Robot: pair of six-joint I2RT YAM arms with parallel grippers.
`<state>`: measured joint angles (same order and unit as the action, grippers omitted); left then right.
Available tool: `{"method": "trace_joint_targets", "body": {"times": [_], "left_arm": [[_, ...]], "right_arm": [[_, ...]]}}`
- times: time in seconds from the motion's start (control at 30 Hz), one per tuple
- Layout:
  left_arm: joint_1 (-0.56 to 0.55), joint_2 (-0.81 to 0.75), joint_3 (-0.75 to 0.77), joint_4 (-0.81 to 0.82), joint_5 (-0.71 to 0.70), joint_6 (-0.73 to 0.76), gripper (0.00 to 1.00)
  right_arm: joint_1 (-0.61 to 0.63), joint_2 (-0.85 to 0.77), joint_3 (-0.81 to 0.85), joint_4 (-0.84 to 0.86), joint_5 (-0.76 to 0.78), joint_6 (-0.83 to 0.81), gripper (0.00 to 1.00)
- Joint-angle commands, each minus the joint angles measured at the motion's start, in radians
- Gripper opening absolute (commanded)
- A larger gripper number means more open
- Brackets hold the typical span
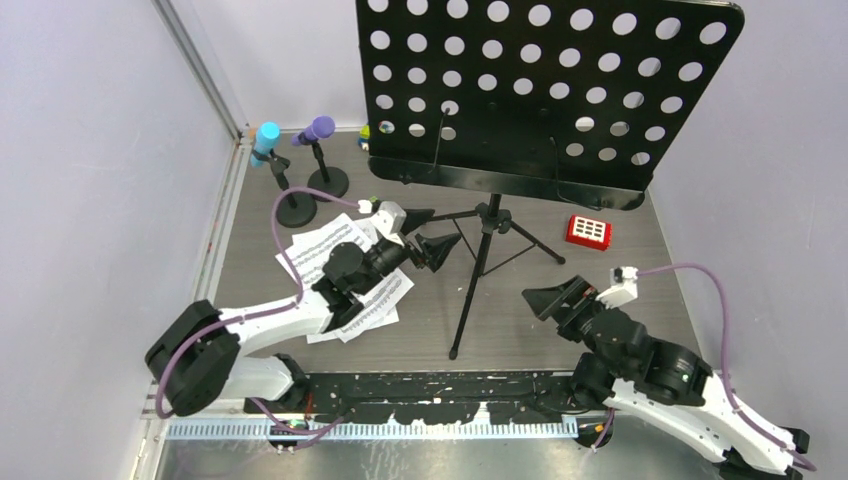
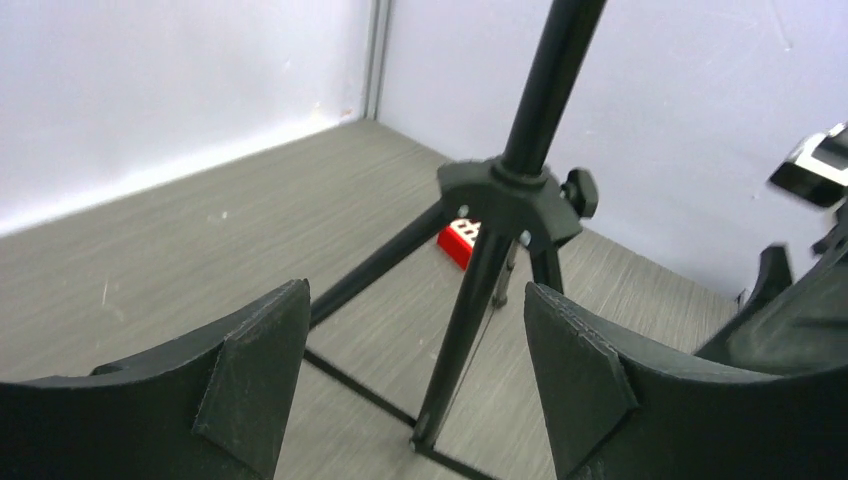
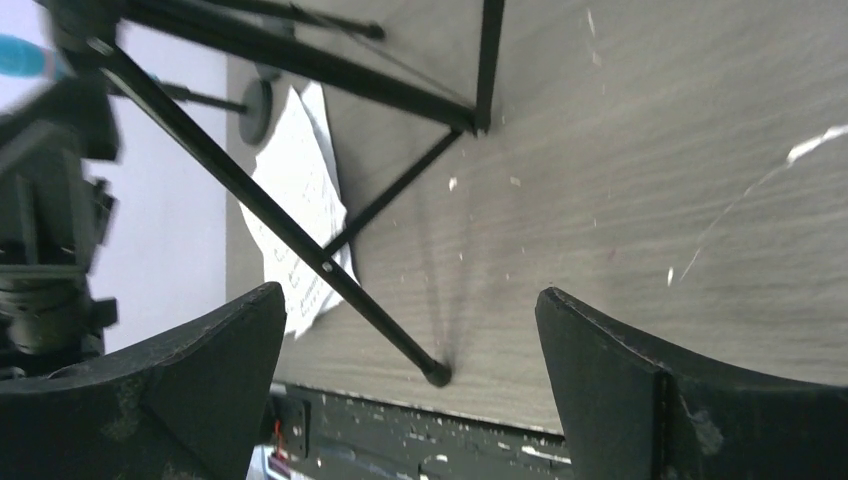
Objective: Pack up the instrument practice props
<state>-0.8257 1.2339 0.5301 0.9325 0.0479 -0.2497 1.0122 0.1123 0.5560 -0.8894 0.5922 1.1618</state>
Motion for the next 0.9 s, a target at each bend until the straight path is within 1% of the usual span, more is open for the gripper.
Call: {"method": "trace_joint_targets", "body": {"times": [0.0, 0.17, 0.33, 0.53, 0.7, 0.87], "left_arm": [[-0.007, 0.076, 0.072, 0.281, 0.045, 0.063, 0.8], [-0.007, 0.159, 0.121, 0.382, 0.05, 0.04, 0.8], [-0.007, 0.222, 0.177, 0.421, 0.06, 0.015, 0.79], [-0.01, 0.301, 0.244, 0.445, 0.102, -0.027, 0.78], [-0.018, 0.321, 0.268, 0.445, 0.145, -0.037, 0.78], [-0.019, 0.364, 0.316, 0.445, 0.149, -0.053, 0.78]], "right_arm": [[0.004, 0.027, -0.077, 0.089, -0.134, 0.16, 1.0], [0.004, 0.079, -0.111, 0.109, -0.171, 0.214, 1.0], [0.005, 0.178, -0.072, 0.024, -0.151, 0.264, 1.0], [0.004, 0.275, -0.066, 0.056, -0.197, 0.236, 1.0], [0.005, 0.292, -0.092, 0.095, -0.228, 0.235, 1.0], [0.004, 0.273, -0.106, 0.094, -0.237, 0.245, 1.0]]}}
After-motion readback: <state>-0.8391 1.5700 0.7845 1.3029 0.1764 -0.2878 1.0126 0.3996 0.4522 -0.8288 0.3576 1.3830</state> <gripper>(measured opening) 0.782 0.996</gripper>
